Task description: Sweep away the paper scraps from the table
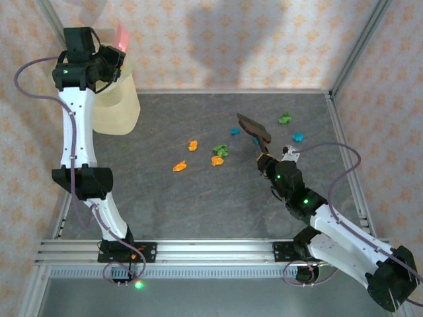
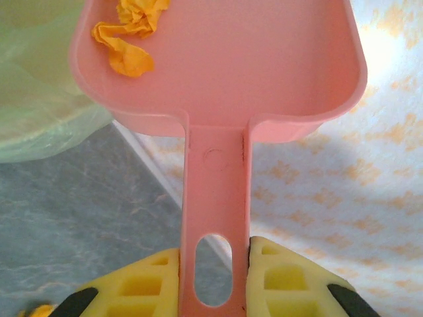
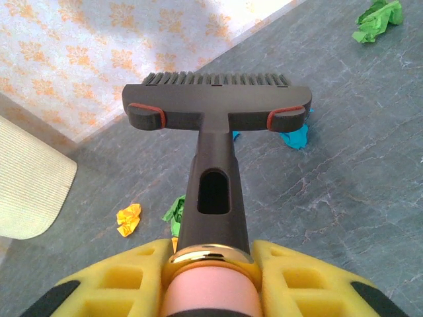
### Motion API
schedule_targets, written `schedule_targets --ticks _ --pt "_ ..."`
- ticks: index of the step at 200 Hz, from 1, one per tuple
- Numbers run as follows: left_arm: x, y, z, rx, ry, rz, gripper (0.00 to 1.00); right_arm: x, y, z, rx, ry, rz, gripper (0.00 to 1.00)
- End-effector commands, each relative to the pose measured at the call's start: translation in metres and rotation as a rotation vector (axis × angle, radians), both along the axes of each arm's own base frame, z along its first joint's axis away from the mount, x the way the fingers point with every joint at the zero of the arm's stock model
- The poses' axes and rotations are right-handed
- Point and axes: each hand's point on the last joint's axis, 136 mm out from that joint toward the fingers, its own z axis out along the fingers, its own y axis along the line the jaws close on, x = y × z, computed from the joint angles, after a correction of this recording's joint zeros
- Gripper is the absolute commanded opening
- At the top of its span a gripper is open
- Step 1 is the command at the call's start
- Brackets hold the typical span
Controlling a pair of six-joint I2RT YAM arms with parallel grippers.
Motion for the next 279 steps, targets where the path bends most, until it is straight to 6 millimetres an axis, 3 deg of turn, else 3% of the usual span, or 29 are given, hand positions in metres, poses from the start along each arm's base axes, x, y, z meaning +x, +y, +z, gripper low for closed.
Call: schedule_targets --ticks 1,52,97,120,155,171,210,235,254,279 --pt "0.007 0.008 0.03 -0.144 -0.144 0.066 0.0 0.006 -0.008 0.016 -0.004 -0.067 -0.047 0.0" --pt "0.015 0.012 0.026 -0.274 -0.202 0.097 0.0 0.007 -0.011 0.016 -0.018 -0.074 -0.062 0.0" --pt "0.015 0.033 0.026 -0.359 -0.301 0.165 0.0 0.008 -0.012 0.013 -0.028 -0.069 -0.068 0.0" --pt "0.018 0.031 0.027 -0.424 -0.348 0.145 0.0 0.008 -0.013 0.013 -0.029 -0.071 -0.076 0.0" --pt "0.008 0.028 0.034 -0.428 -0.381 0.137 0.0 0.008 -0.014 0.012 -0.032 -0.072 -0.085 0.0" --pt "-0.005 0.026 0.044 -0.411 -0.411 0.134 0.0 0.008 -0.018 0.011 -0.035 -0.074 -0.1 0.0" --pt "-0.069 0.025 0.074 -0.218 -0.451 0.17 0.0 0.006 -0.032 0.011 -0.045 -0.082 -0.169 0.0" --pt "-0.09 0.014 0.087 -0.198 -0.484 0.131 0.0 0.004 -0.039 0.01 -0.048 -0.086 -0.201 0.0" --pt "-0.104 -0.012 0.086 -0.168 -0.453 0.055 0.0 0.003 -0.043 0.01 -0.047 -0.094 -0.219 0.0" --pt "-0.144 -0.062 0.076 0.081 -0.409 -0.013 0.0 0.003 -0.045 0.01 -0.048 -0.102 -0.226 0.0"
